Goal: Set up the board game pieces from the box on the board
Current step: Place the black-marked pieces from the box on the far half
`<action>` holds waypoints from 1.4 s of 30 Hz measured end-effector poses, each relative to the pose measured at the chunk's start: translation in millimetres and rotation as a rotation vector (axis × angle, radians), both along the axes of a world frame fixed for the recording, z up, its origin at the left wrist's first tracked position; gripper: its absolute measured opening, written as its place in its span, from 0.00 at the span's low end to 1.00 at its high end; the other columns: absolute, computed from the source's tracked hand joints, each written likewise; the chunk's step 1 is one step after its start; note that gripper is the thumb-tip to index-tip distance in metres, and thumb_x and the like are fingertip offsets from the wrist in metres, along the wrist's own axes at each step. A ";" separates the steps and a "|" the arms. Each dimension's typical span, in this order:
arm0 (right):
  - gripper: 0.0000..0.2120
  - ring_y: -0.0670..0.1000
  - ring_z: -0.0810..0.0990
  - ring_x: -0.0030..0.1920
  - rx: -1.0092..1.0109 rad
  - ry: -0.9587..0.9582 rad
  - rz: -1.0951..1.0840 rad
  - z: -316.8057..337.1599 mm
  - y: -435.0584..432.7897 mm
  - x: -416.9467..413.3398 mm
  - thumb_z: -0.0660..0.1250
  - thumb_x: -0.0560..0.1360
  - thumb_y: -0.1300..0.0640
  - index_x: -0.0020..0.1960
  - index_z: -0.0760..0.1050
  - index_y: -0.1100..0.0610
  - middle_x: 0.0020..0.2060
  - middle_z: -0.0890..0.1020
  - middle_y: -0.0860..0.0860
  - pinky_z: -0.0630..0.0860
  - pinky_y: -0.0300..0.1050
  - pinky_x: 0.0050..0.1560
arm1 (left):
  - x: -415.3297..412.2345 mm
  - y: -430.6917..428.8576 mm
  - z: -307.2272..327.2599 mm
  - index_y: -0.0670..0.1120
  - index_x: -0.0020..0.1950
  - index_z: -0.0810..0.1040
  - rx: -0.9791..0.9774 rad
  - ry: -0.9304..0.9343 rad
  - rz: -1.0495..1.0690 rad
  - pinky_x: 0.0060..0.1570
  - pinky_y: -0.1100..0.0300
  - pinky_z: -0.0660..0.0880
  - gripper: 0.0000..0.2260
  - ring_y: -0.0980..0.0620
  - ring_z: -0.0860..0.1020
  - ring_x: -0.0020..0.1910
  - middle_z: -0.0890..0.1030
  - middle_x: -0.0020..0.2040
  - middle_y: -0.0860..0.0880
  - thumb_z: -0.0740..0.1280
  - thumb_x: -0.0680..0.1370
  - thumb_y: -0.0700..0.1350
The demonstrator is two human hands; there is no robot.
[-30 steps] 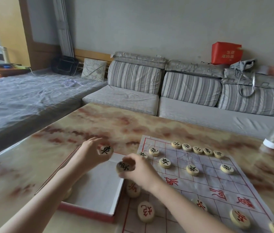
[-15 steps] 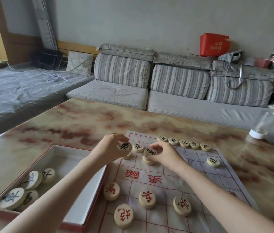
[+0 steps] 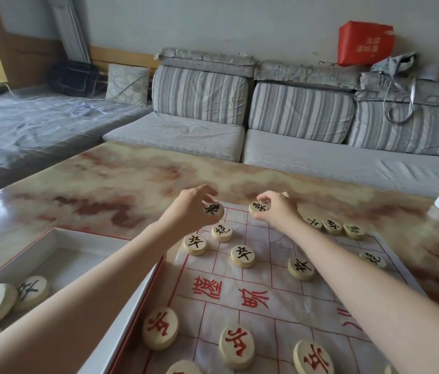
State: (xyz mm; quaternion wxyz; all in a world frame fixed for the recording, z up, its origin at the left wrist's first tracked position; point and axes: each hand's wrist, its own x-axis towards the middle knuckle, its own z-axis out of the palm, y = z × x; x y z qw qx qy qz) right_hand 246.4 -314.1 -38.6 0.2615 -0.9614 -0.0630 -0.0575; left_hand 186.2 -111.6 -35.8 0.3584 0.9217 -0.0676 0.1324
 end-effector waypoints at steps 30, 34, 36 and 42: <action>0.18 0.49 0.59 0.67 0.077 -0.076 0.090 -0.7 3.3 -16.6 0.66 0.74 0.49 0.63 0.74 0.48 0.46 0.63 0.45 0.54 0.42 0.62 | 85.0 6.3 -32.3 0.45 0.61 0.74 -0.004 0.098 0.151 0.51 0.55 0.77 0.22 0.46 0.79 0.51 0.80 0.56 0.46 0.73 0.69 0.47; 0.17 0.48 0.60 0.66 0.096 -0.090 0.119 -2.4 0.8 -17.5 0.66 0.74 0.50 0.63 0.74 0.49 0.39 0.60 0.37 0.54 0.42 0.62 | 87.8 8.3 -37.1 0.45 0.63 0.74 -0.003 0.114 0.170 0.57 0.53 0.75 0.25 0.46 0.77 0.57 0.79 0.59 0.44 0.74 0.68 0.48; 0.17 0.48 0.60 0.65 0.103 -0.087 0.131 -3.2 0.4 -19.3 0.66 0.74 0.51 0.63 0.74 0.49 0.39 0.58 0.36 0.55 0.41 0.61 | 86.6 10.7 -37.2 0.45 0.65 0.72 0.003 0.120 0.166 0.60 0.54 0.73 0.28 0.46 0.75 0.61 0.76 0.63 0.43 0.75 0.68 0.49; 0.17 0.52 0.63 0.64 0.149 -0.037 0.158 -3.3 8.5 -28.3 0.68 0.73 0.49 0.61 0.74 0.45 0.48 0.67 0.43 0.57 0.38 0.58 | 63.8 28.7 -23.8 0.43 0.59 0.77 -0.017 0.066 0.168 0.53 0.59 0.72 0.20 0.47 0.78 0.55 0.80 0.57 0.44 0.74 0.69 0.43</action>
